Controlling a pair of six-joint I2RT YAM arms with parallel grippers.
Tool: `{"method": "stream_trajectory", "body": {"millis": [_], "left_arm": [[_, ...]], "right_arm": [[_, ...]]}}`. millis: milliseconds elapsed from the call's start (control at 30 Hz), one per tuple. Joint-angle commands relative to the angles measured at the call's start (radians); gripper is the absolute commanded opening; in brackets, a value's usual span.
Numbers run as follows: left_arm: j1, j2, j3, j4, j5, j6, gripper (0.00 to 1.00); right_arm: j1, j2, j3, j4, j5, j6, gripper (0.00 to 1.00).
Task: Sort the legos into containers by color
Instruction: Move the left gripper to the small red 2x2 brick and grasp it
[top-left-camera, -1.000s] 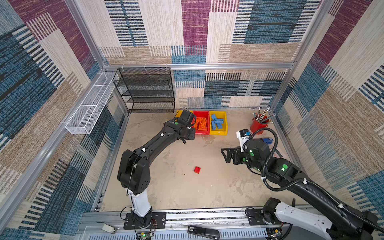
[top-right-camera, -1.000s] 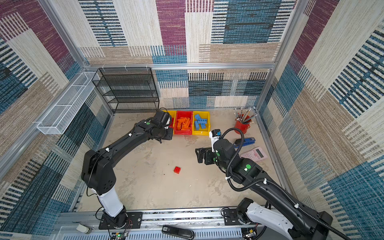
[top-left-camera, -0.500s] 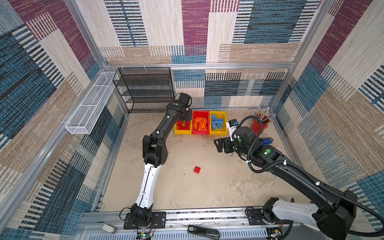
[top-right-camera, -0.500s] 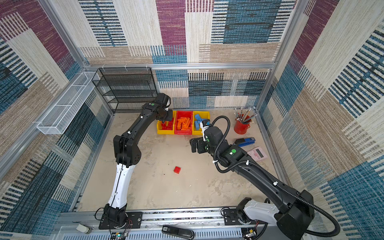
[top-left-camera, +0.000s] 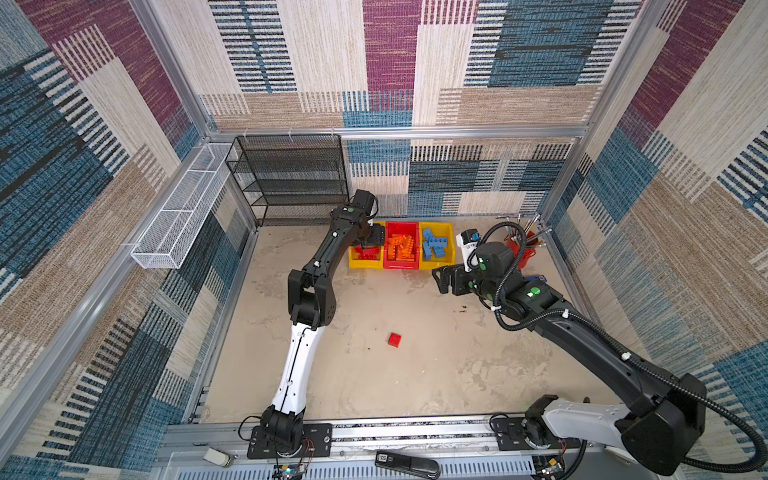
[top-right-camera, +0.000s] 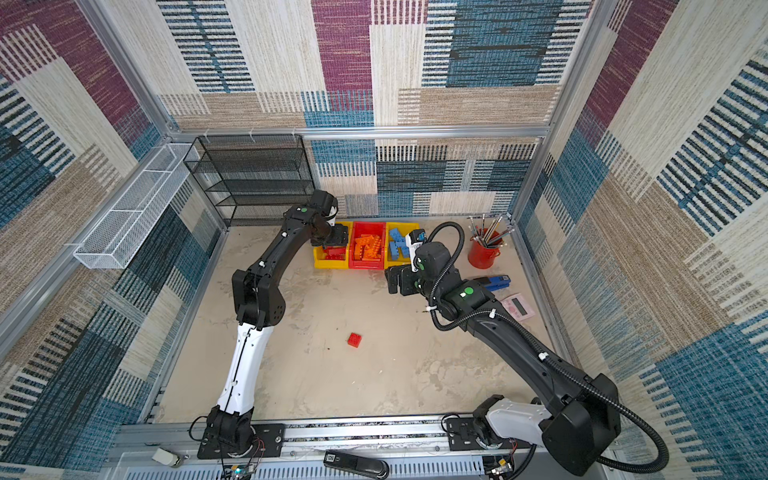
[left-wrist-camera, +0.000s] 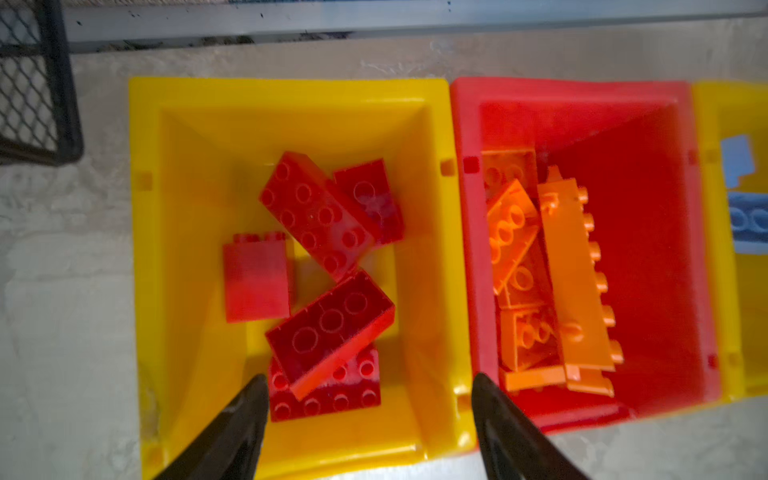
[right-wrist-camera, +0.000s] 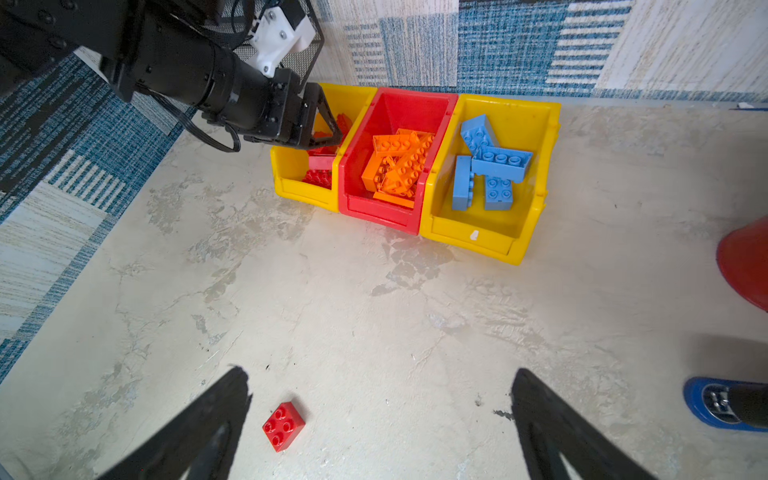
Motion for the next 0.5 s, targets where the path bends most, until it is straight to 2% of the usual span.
{"method": "stream_trajectory", "body": {"millis": [0,233,367,467], "left_arm": [[-0.016,-0.163,-0.174,0.075,0.029,-0.011,0.78],[-0.082,-0.603,-0.81,0.296,0.044,-0.089,0.78],[-0.211,-0.808,-1.138,0.383,0.004,-0.135,0.78],[-0.325,-0.905,-1.307,0.413,-0.045,-0.179,0.79]], "right_arm": [[-0.001,-0.019,0.012,0.019,-0.013,-0.011,0.99],[-0.001,-0.109,-0.015,0.003,-0.07,0.031,0.99],[-0.001,-0.178,-0.045,-0.036,-0.078,0.057,0.99],[-0.001,-0.257,-0.094,-0.051,-0.067,0.081,0.99]]}}
